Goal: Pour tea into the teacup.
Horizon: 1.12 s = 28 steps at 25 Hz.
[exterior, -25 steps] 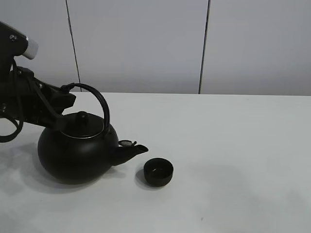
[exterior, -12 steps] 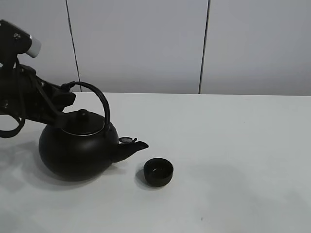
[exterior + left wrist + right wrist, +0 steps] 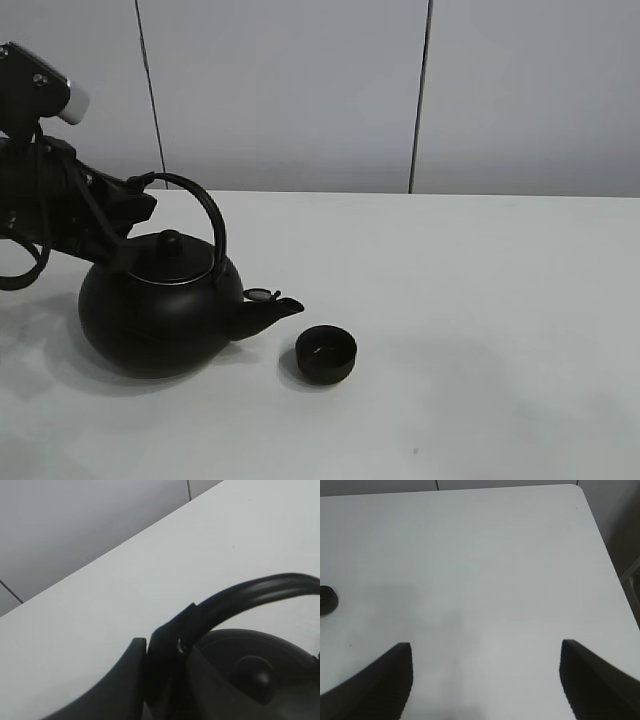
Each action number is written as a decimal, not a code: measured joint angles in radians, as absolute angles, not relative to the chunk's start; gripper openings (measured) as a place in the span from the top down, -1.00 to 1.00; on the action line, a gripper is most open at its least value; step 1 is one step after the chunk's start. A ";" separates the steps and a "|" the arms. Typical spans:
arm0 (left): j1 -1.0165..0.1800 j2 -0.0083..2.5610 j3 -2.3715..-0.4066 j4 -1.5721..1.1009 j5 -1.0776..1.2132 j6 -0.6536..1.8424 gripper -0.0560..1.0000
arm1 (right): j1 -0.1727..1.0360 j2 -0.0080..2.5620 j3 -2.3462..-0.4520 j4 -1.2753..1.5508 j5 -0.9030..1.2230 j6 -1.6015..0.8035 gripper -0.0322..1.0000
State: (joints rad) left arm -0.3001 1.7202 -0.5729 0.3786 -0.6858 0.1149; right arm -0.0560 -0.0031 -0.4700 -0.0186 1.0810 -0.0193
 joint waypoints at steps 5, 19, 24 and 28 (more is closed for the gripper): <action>-0.300 1.720 -0.573 0.379 -0.686 0.120 0.64 | -0.056 -0.003 -0.470 -0.019 1.081 -0.019 -0.15; -0.314 1.691 -0.573 0.381 -0.664 0.126 0.64 | -0.056 -0.003 -0.470 -0.019 1.081 -0.019 -0.15; -0.325 1.691 -0.573 0.381 -0.651 0.126 0.64 | -0.056 -0.003 -0.470 -0.019 1.081 -0.019 -0.15; -0.328 1.691 -0.576 0.380 -0.634 0.126 0.64 | -0.056 -0.003 -0.470 -0.019 1.081 -0.019 -0.15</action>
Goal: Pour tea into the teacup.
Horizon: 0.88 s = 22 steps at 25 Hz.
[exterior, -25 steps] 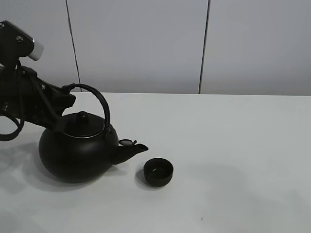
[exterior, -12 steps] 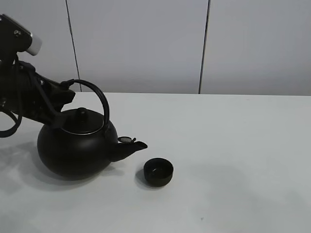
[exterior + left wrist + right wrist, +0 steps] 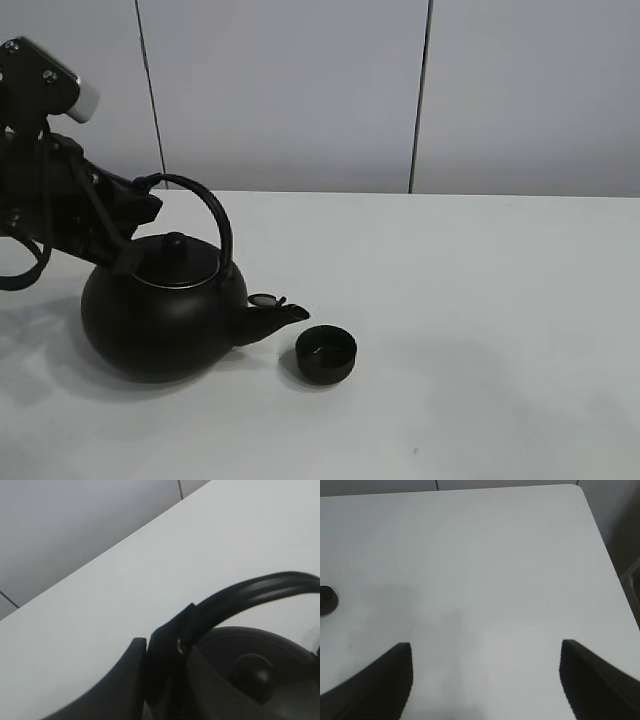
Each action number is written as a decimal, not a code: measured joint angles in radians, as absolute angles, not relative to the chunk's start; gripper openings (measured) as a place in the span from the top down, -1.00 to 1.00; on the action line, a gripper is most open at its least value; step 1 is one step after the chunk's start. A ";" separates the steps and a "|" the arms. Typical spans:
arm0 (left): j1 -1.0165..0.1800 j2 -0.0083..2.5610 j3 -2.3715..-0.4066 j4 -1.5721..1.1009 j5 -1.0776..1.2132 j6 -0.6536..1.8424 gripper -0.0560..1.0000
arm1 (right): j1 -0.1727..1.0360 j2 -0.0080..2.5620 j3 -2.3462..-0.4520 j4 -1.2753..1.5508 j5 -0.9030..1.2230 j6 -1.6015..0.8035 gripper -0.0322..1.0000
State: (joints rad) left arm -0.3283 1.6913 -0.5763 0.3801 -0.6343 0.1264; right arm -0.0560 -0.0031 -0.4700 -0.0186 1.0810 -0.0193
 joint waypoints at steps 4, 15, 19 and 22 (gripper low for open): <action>-0.331 1.691 -0.577 0.380 -0.626 0.126 0.64 | -0.056 -0.003 -0.470 -0.019 1.081 -0.019 -0.15; -0.331 1.691 -0.587 0.379 -0.609 0.132 0.64 | -0.056 -0.003 -0.470 -0.019 1.081 -0.019 -0.15; -0.331 1.691 -0.606 0.380 -0.589 0.143 0.65 | -0.056 -0.003 -0.470 -0.019 1.081 -0.019 -0.15; -0.331 1.691 -0.607 0.380 -0.581 0.155 0.65 | -0.056 -0.003 -0.470 -0.019 1.081 -0.019 -0.15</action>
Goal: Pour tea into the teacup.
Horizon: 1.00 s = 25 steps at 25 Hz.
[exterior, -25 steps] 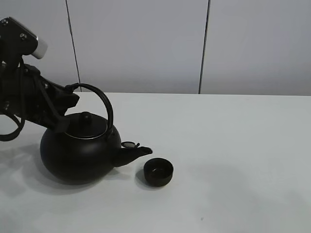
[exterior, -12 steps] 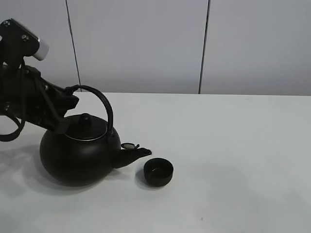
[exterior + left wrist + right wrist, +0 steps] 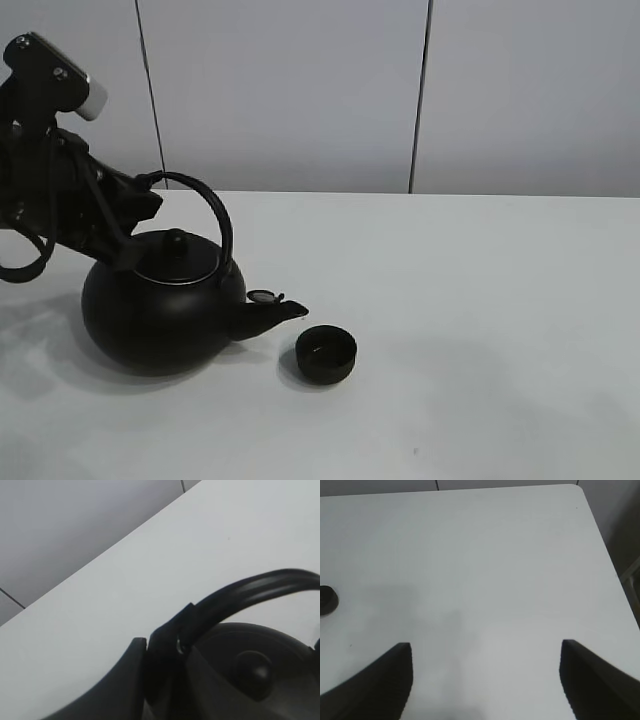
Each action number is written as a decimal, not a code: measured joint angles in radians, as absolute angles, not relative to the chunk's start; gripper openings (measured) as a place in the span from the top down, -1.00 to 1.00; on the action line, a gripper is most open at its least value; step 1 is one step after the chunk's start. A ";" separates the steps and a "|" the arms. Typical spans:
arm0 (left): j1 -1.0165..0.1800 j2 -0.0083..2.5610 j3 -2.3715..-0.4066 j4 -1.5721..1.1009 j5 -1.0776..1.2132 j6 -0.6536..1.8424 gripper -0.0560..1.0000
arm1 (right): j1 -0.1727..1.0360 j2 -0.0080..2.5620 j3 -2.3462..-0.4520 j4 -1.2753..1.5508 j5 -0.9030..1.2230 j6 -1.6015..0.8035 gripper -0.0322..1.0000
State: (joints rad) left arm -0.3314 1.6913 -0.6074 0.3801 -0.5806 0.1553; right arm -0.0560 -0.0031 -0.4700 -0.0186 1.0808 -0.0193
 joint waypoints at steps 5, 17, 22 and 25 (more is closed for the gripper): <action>-0.331 1.691 -0.608 0.379 -0.576 0.174 0.65 | -0.056 -0.003 -0.470 -0.019 1.081 -0.019 -0.15; -0.331 1.690 -0.609 0.379 -0.576 0.197 0.65 | -0.056 -0.003 -0.470 -0.019 1.081 -0.019 -0.15; -0.331 1.690 -0.609 0.379 -0.576 0.197 0.65 | -0.056 -0.003 -0.470 -0.019 1.081 -0.019 -0.15; -0.331 1.690 -0.610 0.379 -0.576 0.197 0.65 | -0.056 -0.003 -0.470 -0.019 1.081 -0.019 -0.15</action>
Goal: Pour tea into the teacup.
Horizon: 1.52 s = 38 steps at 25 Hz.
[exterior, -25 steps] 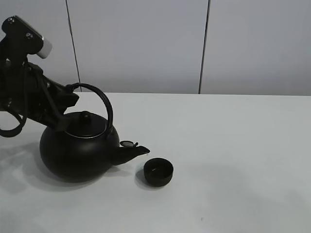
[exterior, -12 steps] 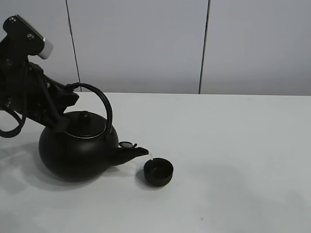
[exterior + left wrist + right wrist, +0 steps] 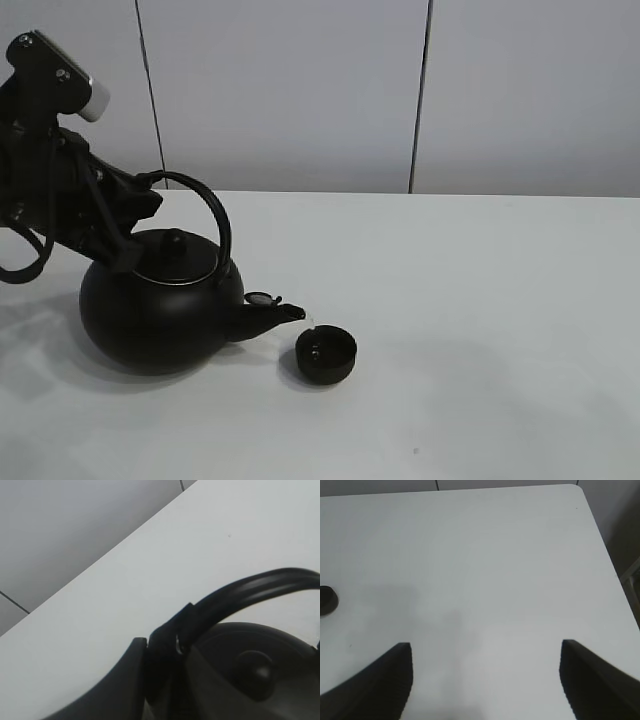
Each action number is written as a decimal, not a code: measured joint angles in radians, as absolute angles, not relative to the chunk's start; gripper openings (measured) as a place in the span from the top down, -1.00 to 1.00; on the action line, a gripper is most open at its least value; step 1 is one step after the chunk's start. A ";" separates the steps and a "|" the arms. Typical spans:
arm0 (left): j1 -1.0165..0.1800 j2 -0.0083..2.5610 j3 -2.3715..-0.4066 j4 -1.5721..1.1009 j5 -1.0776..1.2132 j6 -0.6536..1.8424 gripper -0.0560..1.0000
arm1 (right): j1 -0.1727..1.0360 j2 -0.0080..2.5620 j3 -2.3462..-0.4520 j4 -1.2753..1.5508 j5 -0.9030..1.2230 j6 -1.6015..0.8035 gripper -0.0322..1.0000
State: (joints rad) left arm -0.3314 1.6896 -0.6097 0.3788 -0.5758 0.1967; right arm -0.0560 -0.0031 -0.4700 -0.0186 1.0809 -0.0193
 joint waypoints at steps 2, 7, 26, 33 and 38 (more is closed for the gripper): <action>-0.331 1.690 -0.610 0.379 -0.576 0.197 0.65 | -0.056 -0.003 -0.470 -0.019 1.081 -0.019 -0.15; -0.331 1.690 -0.610 0.379 -0.576 0.197 0.65 | -0.056 -0.003 -0.470 -0.019 1.081 -0.019 -0.15; -0.331 1.690 -0.610 0.379 -0.577 0.145 0.65 | -0.056 -0.003 -0.470 -0.019 1.081 -0.019 -0.15; -0.331 1.690 -0.610 0.381 -0.620 0.000 0.65 | -0.056 -0.003 -0.470 -0.019 1.081 -0.019 -0.15; -0.331 1.690 -0.610 0.382 -0.629 -0.066 0.65 | -0.056 -0.003 -0.470 -0.019 1.081 -0.019 -0.15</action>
